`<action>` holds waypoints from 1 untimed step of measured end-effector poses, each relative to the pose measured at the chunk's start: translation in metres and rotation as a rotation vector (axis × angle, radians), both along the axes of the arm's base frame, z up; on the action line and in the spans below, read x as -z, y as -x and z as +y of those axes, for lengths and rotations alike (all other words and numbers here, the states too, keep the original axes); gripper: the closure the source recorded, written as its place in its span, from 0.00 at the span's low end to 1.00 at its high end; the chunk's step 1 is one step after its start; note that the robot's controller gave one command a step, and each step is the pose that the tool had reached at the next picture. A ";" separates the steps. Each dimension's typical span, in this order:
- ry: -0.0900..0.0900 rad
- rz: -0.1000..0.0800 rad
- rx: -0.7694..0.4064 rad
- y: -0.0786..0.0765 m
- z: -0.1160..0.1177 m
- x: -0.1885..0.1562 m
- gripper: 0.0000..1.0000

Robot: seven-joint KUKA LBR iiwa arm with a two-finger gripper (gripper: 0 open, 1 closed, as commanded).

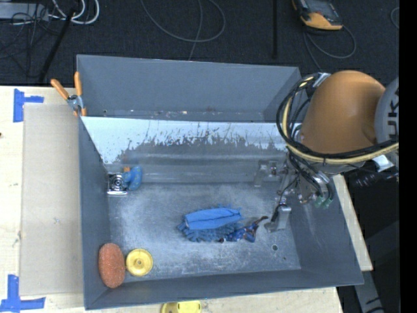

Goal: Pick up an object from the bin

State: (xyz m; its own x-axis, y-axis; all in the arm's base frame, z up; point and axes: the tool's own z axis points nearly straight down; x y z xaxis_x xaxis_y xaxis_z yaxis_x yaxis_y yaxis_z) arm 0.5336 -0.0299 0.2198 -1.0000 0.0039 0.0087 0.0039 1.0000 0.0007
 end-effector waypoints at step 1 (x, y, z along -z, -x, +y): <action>0.001 -0.008 -0.001 -0.001 0.000 -0.004 0.00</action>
Offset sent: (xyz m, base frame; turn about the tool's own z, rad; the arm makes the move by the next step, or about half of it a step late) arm -0.0134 0.0740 -0.1073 -0.0095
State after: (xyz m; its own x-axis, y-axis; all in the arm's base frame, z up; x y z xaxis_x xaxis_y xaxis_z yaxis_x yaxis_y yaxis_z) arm 0.5350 -0.0299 0.2240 -1.0000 0.0031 0.0012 0.0031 1.0000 0.0001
